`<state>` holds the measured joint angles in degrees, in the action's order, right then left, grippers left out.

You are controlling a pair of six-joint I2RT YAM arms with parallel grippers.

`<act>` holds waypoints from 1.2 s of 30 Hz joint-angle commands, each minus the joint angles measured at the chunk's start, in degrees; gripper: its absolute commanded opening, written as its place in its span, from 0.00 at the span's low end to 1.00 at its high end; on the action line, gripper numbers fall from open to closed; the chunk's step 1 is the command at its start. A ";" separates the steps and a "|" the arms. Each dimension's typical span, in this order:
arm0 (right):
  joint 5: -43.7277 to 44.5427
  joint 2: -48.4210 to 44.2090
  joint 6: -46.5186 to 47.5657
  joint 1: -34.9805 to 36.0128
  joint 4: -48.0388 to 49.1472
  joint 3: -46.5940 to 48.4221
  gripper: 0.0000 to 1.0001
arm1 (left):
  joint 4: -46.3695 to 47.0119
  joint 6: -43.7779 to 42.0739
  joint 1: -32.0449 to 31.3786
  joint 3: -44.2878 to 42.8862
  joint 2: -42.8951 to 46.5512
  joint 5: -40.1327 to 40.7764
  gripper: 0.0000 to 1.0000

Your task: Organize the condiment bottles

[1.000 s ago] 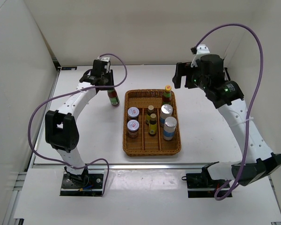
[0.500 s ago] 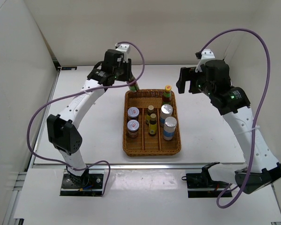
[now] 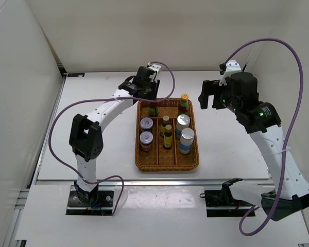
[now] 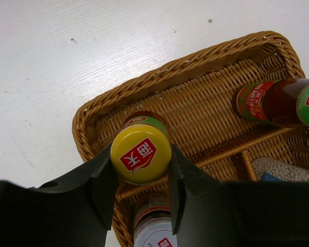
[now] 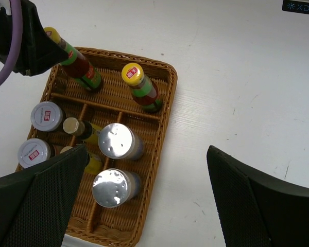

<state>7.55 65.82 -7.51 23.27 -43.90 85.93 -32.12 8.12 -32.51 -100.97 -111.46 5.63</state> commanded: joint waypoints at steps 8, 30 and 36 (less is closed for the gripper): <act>0.80 -2.37 0.30 -0.15 -1.89 -0.51 1.00 | 1.98 -0.12 -1.85 -5.19 6.33 5.01 1.00; -4.21 -8.07 -2.69 -0.15 -9.28 -4.53 1.00 | -16.04 0.75 -1.33 15.96 55.86 22.31 1.00; 0.71 -11.50 -2.16 -0.15 -9.27 -6.12 1.00 | -16.84 2.60 -1.33 29.41 70.92 26.53 1.00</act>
<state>6.35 55.70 -10.04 23.24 -55.53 80.64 -47.68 9.50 -33.95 -75.40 -44.40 28.12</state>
